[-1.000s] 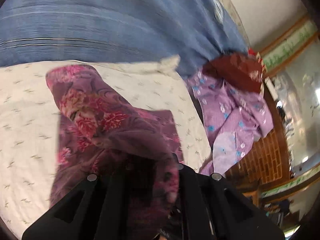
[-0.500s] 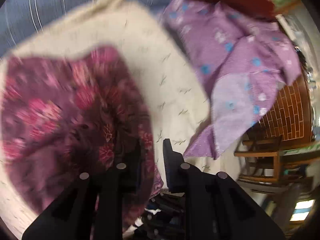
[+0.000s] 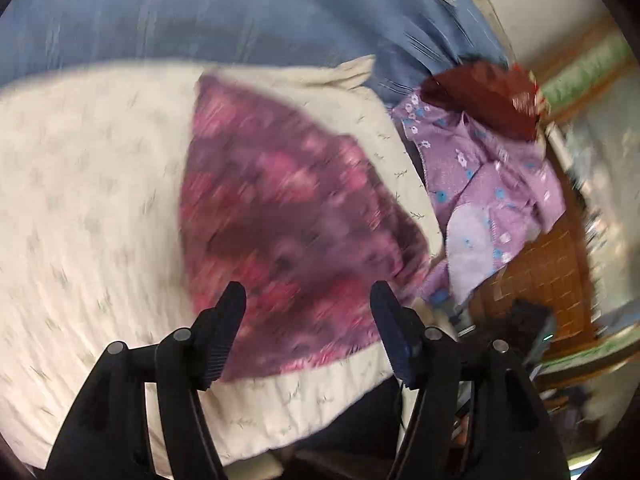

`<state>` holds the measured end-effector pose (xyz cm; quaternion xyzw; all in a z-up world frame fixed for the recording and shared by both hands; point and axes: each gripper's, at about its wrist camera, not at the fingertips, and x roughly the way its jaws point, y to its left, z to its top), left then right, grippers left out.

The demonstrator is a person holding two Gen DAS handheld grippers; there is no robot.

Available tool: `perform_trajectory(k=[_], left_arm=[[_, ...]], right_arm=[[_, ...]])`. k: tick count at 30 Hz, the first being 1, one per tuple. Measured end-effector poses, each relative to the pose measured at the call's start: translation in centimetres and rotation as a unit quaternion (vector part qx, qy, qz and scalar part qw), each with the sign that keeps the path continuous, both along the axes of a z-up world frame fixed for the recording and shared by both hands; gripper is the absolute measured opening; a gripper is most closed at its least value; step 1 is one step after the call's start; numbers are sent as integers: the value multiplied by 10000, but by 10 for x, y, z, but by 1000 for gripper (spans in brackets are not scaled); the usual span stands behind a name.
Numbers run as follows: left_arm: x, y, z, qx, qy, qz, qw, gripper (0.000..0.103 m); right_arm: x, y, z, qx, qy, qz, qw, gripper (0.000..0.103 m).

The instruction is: Fold small clothes

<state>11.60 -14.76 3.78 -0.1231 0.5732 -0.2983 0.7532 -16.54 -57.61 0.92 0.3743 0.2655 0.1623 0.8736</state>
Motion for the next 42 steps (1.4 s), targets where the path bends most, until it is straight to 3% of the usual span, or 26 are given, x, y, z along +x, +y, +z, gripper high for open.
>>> perform_trajectory(k=[2, 4, 5, 7, 8, 9, 12, 13, 15, 17, 18, 20, 23, 26, 29, 30, 31, 32, 35, 38, 42], left_arm=[[-4, 16, -24, -292, 293, 105, 9991, 64], [-8, 15, -41, -152, 482, 99, 9987, 64], [-9, 14, -48, -125, 549, 89, 9984, 64], [-12, 14, -53, -168, 591, 84, 9981, 64], [-13, 15, -51, -216, 562, 60, 9982, 64], [-13, 19, -48, -288, 497, 29, 9983, 64], [-11, 33, -40, -493, 320, 50, 9983, 65], [-7, 33, -43, -525, 348, 78, 9980, 68], [0, 30, -53, -526, 478, 124, 9974, 69], [2, 26, -64, -563, 667, 106, 9961, 69], [1, 20, -69, -574, 741, 38, 9956, 69], [-1, 16, -70, -489, 668, -16, 9966, 69], [-4, 15, -68, -441, 583, -64, 9973, 71], [-5, 17, -70, -450, 642, -31, 9969, 71], [-6, 14, -72, -360, 604, -17, 9975, 71], [-7, 15, -71, -342, 599, -14, 9976, 71], [-7, 15, -70, -339, 598, -3, 9976, 71], [-8, 15, -68, -347, 589, -7, 9977, 71], [-13, 11, -59, -401, 510, -91, 9979, 72], [-17, -1, -62, -205, 461, -233, 9985, 75], [-23, -19, -88, 351, 658, -452, 9962, 76]], right_arm=[[6, 1, 34, -244, -396, 152, 9988, 47], [29, 9, 66, -329, -632, 530, 9960, 63], [42, 14, 73, -374, -602, 714, 9949, 63], [78, 26, 77, -669, -226, 1007, 9924, 55], [89, 31, 71, -889, 64, 998, 9910, 41], [97, 36, 58, -1112, 513, 1044, 9870, 34], [85, 44, 11, -1244, 1189, 1363, 9756, 30], [76, 43, -7, -1376, 1439, 1353, 9706, 24], [56, 26, -22, -896, 1403, 1205, 9787, 22], [49, 12, -12, -742, 1396, 1021, 9821, 24], [45, 5, 1, -727, 1188, 878, 9863, 26], [44, -4, 18, -430, 908, 791, 9918, 45], [53, -3, 22, 196, 804, 948, 9920, 59], [76, 13, -2, 626, 1208, 1146, 9840, 62], [106, 28, -33, 1667, 1693, 1358, 9618, 62], [114, 28, -39, 2009, 1599, 1352, 9570, 60], [118, 26, -40, 2117, 1464, 1262, 9581, 33], [118, 21, -37, 2181, 1213, 1198, 9609, 16], [110, 12, -14, 1831, 731, 1142, 9737, 16], [79, 8, 17, 659, 341, 1073, 9915, 16], [66, 3, -20, -541, 1128, 833, 9886, 16]])
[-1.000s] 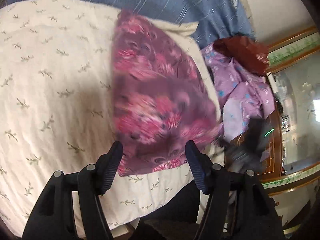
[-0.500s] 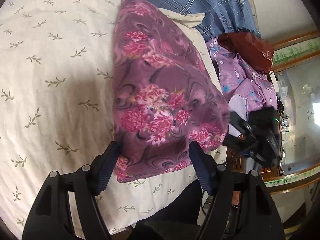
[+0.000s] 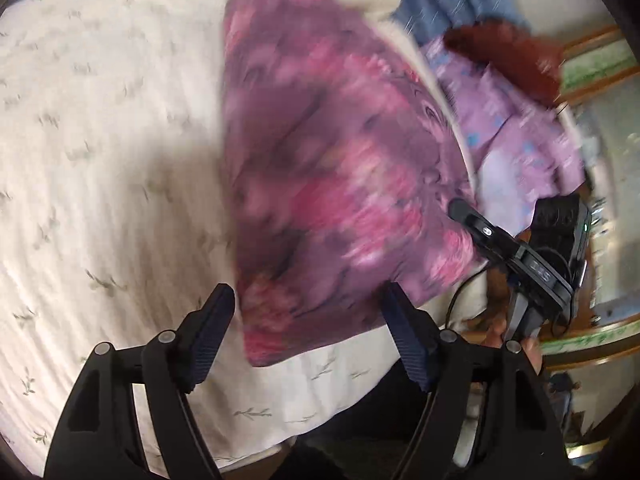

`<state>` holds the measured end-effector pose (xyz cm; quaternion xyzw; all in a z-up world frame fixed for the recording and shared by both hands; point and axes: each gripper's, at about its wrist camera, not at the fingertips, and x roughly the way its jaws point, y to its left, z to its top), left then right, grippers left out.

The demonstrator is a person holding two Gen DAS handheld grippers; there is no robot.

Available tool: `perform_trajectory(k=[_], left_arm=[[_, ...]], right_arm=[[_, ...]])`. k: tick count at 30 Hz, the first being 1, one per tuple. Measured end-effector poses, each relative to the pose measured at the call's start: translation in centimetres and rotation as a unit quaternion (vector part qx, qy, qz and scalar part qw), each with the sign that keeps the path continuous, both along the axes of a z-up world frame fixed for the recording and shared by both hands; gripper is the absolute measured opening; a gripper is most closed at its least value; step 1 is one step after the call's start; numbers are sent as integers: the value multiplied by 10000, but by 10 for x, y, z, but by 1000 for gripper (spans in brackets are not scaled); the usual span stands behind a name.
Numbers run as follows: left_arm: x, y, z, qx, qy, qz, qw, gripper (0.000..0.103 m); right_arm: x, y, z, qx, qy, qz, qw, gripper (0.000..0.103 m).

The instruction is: Fold small clothes

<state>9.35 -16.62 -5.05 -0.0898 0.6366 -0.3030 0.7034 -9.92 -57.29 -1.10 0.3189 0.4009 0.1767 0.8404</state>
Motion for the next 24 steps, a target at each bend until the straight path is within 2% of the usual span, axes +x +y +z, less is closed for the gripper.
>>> perform_trajectory(k=[1, 3, 6, 9, 10, 11, 12, 14, 17, 18, 19, 20, 21, 22, 23, 24], left_arm=[[-2, -2, -9, 85, 175, -62, 9998, 75], [-6, 0, -9, 40, 171, -160, 9997, 75], [-10, 7, 20, -128, -298, -528, 9981, 75], [-3, 17, 50, -436, -682, -543, 9952, 76], [8, 19, 61, -449, -818, -455, 9946, 76], [15, 19, 64, -413, -865, -382, 9947, 76], [28, 17, 68, -358, -900, -269, 9949, 76], [54, 12, 67, -266, -876, -50, 9958, 76], [92, 7, 51, -202, -619, 399, 9971, 76], [106, 4, 42, -189, -490, 565, 9970, 76], [109, 3, 36, -133, -433, 635, 9970, 76], [117, -1, 27, -25, -328, 728, 9968, 76], [121, -4, 19, 6, -234, 754, 9969, 76], [122, -6, 13, -28, -155, 757, 9970, 76], [122, -9, 10, -92, -130, 747, 9971, 76], [121, -10, 9, -150, -155, 726, 9971, 76]], right_arm=[[1, 1, -13, -121, 171, 14, 9998, 17], [-3, 0, -23, 105, 219, -45, 9997, 18], [-3, -3, -5, 145, 213, 28, 9997, 31], [2, -22, 22, 395, -172, -96, 9990, 43], [6, -28, 22, 521, -287, -182, 9981, 52], [10, -36, 26, 663, -384, -310, 9966, 55], [8, -50, 27, 809, -450, -410, 9949, 55], [35, -49, 23, 945, -365, -356, 9942, 55], [83, -29, 3, 986, -42, -256, 9948, 54], [98, -22, 2, 837, 66, -252, 9962, 54], [109, -15, -4, 570, 180, -288, 9978, 54], [123, -10, -8, 309, 293, -329, 9986, 48], [137, 0, -14, 229, 379, -193, 9988, 36], [141, 5, -14, 277, 378, 13, 9989, 5], [147, 11, -10, 201, 339, 192, 9990, 5], [149, 14, 5, -38, 80, 180, 9998, 5]])
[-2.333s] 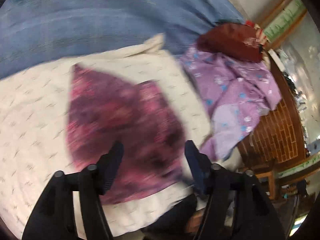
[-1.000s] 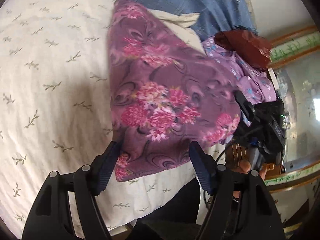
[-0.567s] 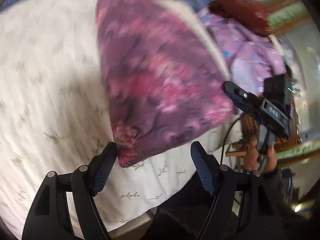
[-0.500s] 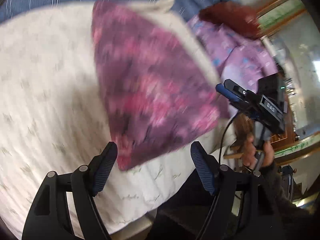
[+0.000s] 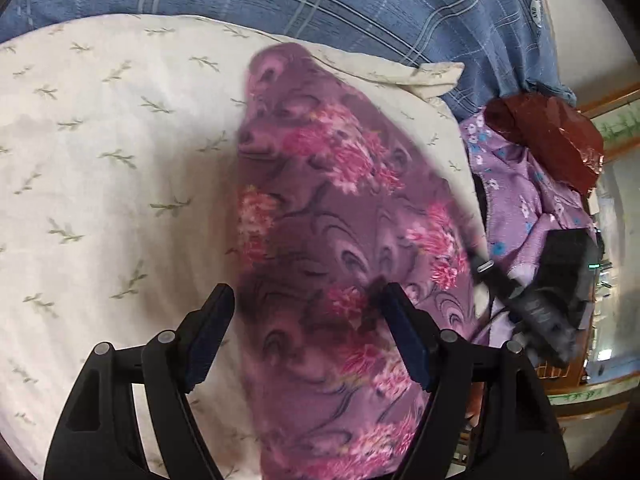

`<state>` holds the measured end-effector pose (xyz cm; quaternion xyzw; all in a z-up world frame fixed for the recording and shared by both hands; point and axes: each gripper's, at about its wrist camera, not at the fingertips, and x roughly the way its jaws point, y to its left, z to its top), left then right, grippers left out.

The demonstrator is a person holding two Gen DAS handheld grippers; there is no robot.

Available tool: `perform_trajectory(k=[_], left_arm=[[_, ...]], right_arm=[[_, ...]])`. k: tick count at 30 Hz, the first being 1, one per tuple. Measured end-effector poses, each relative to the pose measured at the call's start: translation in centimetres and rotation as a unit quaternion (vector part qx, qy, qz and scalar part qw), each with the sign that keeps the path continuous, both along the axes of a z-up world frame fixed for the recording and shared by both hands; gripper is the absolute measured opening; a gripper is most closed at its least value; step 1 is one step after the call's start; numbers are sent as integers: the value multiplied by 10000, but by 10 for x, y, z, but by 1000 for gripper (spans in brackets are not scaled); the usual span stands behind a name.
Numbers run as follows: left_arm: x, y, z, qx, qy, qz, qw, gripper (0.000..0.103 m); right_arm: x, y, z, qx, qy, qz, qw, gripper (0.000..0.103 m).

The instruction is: Fold small clothes

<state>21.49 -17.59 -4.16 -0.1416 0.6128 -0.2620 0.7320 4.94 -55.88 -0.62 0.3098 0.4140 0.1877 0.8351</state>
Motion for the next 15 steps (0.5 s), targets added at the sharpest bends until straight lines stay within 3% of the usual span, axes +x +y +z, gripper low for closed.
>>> perform_trajectory(k=[2, 4, 8, 9, 10, 14, 15], left_arm=[[0, -2, 0, -42, -150, 25, 9999, 76], [3, -3, -5, 31, -142, 64, 9999, 76], [6, -7, -15, 154, -26, 71, 9999, 76], [6, -6, -12, 146, -45, 67, 9999, 76], [3, -4, -8, 109, -75, 52, 9999, 76], [-18, 13, 15, -179, -257, -30, 9995, 76], [-25, 18, 20, -234, -319, -18, 9992, 76]], right_arm=[[0, -9, 23, -133, -480, -161, 9986, 5], [6, -25, 32, -94, -583, -340, 9977, 5], [42, -16, -12, -815, 303, -356, 9956, 6], [47, -12, -25, -794, 574, -269, 9948, 6], [44, -13, -26, -697, 533, -322, 9956, 7], [7, -22, 13, -99, 87, -448, 9989, 17], [-10, -26, 18, 45, -20, -378, 9993, 27]])
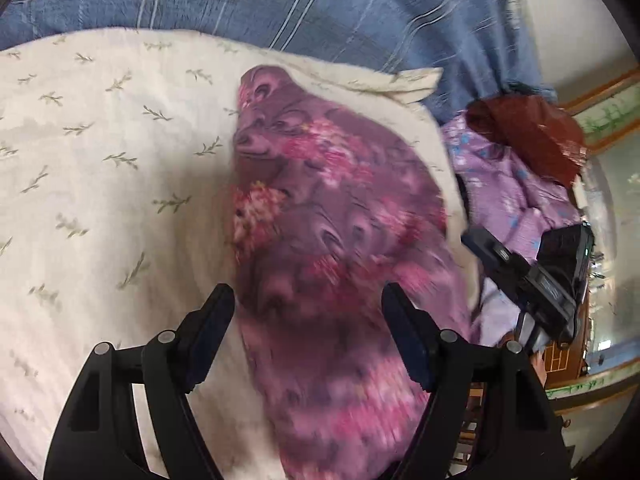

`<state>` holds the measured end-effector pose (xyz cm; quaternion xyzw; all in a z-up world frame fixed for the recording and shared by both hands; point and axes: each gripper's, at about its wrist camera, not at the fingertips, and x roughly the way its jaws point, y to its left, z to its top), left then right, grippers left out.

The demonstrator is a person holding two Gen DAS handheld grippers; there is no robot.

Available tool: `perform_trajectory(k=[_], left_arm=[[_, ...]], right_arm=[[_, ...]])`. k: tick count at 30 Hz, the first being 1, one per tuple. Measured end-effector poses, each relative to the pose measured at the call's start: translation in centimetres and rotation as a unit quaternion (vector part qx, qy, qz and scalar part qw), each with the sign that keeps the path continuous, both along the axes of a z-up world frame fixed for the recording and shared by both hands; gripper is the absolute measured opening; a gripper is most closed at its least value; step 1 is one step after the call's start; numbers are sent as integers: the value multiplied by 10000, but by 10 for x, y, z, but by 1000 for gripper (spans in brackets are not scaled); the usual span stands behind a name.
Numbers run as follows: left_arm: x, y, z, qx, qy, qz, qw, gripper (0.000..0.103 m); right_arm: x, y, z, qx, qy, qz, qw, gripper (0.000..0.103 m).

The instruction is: Fold small clothes

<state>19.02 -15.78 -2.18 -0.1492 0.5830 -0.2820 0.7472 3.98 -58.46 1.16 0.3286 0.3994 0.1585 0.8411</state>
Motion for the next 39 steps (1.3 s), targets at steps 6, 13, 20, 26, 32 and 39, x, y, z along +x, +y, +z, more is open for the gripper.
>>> perform_trajectory(k=[6, 13, 20, 26, 32, 39], left_arm=[[-43, -1, 4, -33, -54, 21, 10000, 76], [-92, -31, -18, 642, -87, -515, 9966, 76], [-101, -32, -4, 913, -378, -370, 9944, 76], [-102, -27, 14, 1064, -767, -305, 9909, 76], [-89, -16, 20, 1054, -844, -187, 9907, 76], [-34, 17, 14, 380, -233, 269, 9986, 76]], right_arm=[[-62, 39, -10, 401, 250, 667, 9967, 58], [-91, 78, -4, -634, -230, 714, 9952, 11], [-105, 71, -19, -521, -31, 585, 9969, 18], [-117, 35, 2, -668, -145, 206, 9974, 30], [-120, 20, 16, -425, -110, -200, 9988, 39], [-76, 11, -11, 478, 249, -156, 9984, 46]])
